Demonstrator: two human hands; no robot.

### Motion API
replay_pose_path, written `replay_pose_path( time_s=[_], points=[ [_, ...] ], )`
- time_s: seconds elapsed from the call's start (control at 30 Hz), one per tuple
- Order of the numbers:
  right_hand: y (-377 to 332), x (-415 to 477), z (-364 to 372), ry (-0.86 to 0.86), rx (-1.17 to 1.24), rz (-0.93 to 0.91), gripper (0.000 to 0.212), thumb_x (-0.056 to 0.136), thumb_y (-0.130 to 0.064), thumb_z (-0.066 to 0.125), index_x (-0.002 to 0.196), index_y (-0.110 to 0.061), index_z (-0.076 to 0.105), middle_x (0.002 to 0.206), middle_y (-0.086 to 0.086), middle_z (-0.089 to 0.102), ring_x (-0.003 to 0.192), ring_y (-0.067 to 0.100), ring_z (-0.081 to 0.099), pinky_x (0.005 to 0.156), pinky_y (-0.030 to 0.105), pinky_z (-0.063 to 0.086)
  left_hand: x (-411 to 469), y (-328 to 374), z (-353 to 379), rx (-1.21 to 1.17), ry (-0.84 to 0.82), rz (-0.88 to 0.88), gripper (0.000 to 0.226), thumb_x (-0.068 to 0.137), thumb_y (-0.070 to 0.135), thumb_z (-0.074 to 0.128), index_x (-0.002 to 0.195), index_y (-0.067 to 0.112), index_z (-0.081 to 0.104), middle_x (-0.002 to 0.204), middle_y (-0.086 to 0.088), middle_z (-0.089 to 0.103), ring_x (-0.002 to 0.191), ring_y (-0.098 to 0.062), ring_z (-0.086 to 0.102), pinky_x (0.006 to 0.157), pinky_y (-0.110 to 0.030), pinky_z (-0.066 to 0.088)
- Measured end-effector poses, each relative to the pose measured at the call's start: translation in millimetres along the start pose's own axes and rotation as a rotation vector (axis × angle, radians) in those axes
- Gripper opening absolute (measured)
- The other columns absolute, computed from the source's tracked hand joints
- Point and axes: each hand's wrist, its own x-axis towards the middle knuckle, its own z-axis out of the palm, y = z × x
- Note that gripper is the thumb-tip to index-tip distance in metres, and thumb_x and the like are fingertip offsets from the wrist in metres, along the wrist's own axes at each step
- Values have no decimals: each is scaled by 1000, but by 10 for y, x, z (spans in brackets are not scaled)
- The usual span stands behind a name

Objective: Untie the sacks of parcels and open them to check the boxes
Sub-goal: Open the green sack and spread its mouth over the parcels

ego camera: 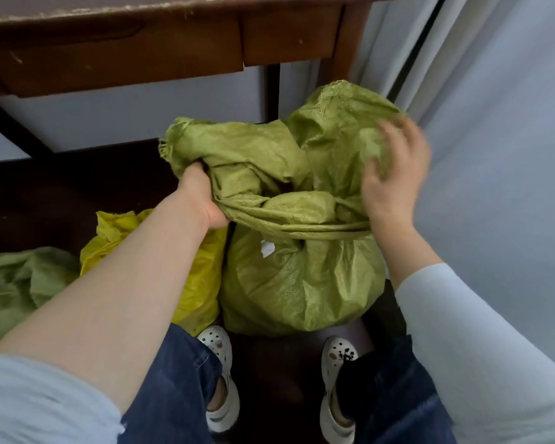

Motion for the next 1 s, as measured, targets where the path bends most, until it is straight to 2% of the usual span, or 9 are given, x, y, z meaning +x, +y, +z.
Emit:
replay_pose_path(
  time_s=[0.1, 0.2, 0.33, 0.47, 0.6, 0.7, 0.8, 0.87, 1.0],
  points=[
    [-351, 86, 176, -587, -215, -377, 79, 77, -27, 72, 144, -29, 31, 157, 3, 20, 146, 22, 13, 116, 48, -5, -10, 20, 91, 220, -60, -24, 58, 86, 59, 40, 115, 16, 66, 111, -16, 69, 99, -37, 67, 88, -53, 51],
    [-516, 118, 403, -860, -352, -478, 98, 73, -27, 75, 148, -37, 13, 160, 0, -8, 147, 25, -12, 113, 57, -10, -94, 2, 182, 388, -150, -24, 57, 85, 61, 45, 107, 14, 70, 105, -14, 71, 96, -32, 68, 89, -48, 52],
    [-453, 279, 418, -981, -276, -349, 36, 88, -29, 59, 124, -23, 58, 137, 3, 52, 139, 24, 31, 118, 51, 2, -122, 57, 71, 481, -119, -38, 49, 84, 58, 52, 82, 13, 70, 76, -10, 73, 65, -25, 70, 63, -39, 59],
    [-328, 517, 199, -1084, -94, -108, 35, 77, -33, 74, 105, -13, 66, 97, 0, 64, 98, 18, 59, 89, 26, 43, -45, 154, -228, 648, 198, 91, 48, 72, 35, 78, 108, 8, 61, 87, -13, 72, 66, -26, 71, 56, -42, 59],
    [-244, 618, 222, -1055, -123, -98, 42, 88, -42, 58, 106, -5, 65, 101, 8, 65, 98, 22, 58, 90, 29, 44, -71, 89, -195, 1140, 638, 585, 81, 70, 28, 78, 139, 15, 36, 141, -14, 41, 130, -33, 39, 107, -45, 35],
    [-311, 564, 300, -1000, -106, -121, 41, 91, -39, 54, 99, 0, 66, 100, 17, 67, 97, 29, 60, 88, 32, 45, -324, -142, 136, 1367, 459, 1350, 73, 79, 30, 62, 143, 18, 31, 151, -9, 28, 139, -29, 24, 114, -43, 21],
    [-442, 498, 350, -974, -60, -226, 30, 90, -31, 58, 85, -2, 68, 84, 13, 66, 92, 30, 61, 84, 30, 45, -321, -420, 474, 1687, 157, 1086, 92, 80, 60, 55, 148, 11, 16, 150, -11, 32, 138, -28, 32, 113, -42, 24],
    [-453, 438, 314, -865, -206, -355, 27, 85, -39, 61, 81, -13, 65, 79, 3, 64, 93, 26, 59, 107, 35, 36, -189, -454, 539, 1663, 151, 836, 68, 86, 54, 53, 135, 9, 41, 127, -16, 56, 119, -34, 52, 93, -40, 42],
    [-282, 359, 155, -454, -694, -553, 77, 68, -74, 55, 129, -27, 51, 140, 9, 49, 140, 36, 25, 109, 63, -11, -63, -482, 470, 1186, -2, 698, 34, 94, 28, 52, 91, -3, 65, 65, -5, 51, 62, -19, 50, 58, -30, 38]
  ],
)
